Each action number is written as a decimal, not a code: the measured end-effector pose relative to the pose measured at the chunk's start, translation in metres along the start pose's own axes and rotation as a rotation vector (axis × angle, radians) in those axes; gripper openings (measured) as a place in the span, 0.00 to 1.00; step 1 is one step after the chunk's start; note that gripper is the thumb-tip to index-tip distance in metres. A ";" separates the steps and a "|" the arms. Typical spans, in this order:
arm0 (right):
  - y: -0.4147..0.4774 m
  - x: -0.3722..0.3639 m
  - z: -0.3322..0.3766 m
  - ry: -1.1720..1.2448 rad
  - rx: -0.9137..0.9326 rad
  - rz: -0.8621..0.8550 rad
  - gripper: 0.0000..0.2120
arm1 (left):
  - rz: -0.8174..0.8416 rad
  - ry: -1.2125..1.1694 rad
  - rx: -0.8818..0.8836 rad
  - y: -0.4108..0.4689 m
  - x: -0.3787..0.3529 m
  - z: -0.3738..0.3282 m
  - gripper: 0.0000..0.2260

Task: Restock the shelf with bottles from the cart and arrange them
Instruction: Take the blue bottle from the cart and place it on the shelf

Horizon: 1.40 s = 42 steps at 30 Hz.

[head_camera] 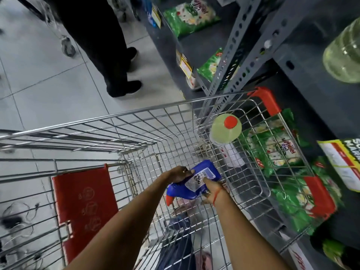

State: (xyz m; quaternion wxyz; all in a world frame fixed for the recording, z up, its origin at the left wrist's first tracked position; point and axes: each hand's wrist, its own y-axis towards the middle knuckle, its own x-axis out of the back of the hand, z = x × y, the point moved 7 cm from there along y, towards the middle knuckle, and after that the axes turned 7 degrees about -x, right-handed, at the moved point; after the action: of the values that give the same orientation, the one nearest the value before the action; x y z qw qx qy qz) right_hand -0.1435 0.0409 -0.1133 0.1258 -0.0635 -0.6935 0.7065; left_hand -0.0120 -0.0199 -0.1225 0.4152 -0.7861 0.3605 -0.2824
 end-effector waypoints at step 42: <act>-0.465 0.488 -0.164 -0.057 1.371 -0.253 0.12 | -0.200 0.211 -1.449 -0.425 -0.327 -0.449 0.04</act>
State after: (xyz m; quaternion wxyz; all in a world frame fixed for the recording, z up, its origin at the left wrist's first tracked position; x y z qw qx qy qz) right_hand -0.5269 0.3314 0.3863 0.2007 0.1302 -0.0964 0.9662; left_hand -0.3946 0.2090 0.4168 -0.2726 -0.8610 0.4211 -0.0842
